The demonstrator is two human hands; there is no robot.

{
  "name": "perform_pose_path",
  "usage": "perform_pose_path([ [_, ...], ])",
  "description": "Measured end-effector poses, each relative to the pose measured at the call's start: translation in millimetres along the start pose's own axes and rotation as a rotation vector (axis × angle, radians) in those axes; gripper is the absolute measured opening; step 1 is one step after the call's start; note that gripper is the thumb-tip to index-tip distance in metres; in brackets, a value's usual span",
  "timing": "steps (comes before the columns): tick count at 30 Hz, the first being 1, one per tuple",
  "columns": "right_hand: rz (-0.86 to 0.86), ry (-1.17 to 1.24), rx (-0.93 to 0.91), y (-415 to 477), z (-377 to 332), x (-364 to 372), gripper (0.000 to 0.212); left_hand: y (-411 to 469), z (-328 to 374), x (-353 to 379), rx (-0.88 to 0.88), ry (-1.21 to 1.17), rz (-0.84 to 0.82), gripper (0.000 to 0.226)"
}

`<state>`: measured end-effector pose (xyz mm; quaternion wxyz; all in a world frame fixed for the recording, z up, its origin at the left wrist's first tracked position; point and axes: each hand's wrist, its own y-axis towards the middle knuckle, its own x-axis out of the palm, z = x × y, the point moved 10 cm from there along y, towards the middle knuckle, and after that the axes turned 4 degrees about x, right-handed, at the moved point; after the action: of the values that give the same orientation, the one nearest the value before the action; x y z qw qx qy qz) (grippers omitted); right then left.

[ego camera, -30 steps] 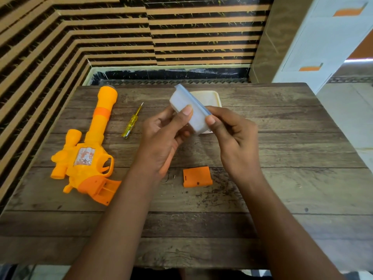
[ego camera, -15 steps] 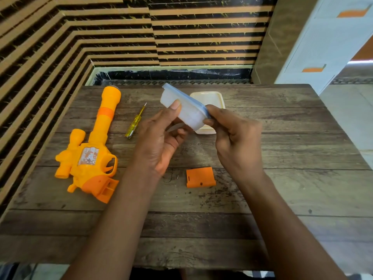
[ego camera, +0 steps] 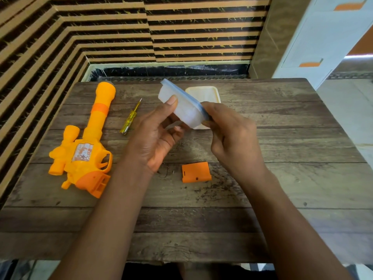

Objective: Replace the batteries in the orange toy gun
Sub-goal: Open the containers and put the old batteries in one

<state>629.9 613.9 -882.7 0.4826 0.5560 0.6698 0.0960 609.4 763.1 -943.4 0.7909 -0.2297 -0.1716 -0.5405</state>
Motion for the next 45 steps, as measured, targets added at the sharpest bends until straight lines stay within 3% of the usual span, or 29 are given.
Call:
perform_pose_path([
  [6, 0.007, 0.048, -0.019, 1.3, -0.3, -0.3, 0.055, 3.5, -3.2, -3.1, -0.021, -0.098, -0.017, 0.019],
  [19, -0.115, 0.055, -0.047, 1.4, -2.9, 8.0, 0.057, 3.2, 0.9, -8.7, -0.061, -0.129, -0.026, 0.035],
  [30, -0.01, 0.259, 0.041, 2.7, 2.3, 1.1, 0.059, 11.0, -0.7, -19.3, -0.06, -0.142, -0.045, 0.035],
  [34, 0.078, 0.277, 0.08, 0.3, 10.8, -8.2, 0.053, 12.8, -4.9, -22.5, -0.063, -0.129, -0.022, 0.021],
  [38, 0.05, 0.134, -0.008, -2.2, -4.3, -0.7, 0.04, 10.9, -10.7, -20.2, -0.046, -0.048, 0.014, 0.04],
  [45, 0.083, -0.031, -0.104, -5.7, -29.5, 9.9, 0.024, 10.1, -16.6, -17.6, -0.016, 0.123, 0.071, 0.042],
])
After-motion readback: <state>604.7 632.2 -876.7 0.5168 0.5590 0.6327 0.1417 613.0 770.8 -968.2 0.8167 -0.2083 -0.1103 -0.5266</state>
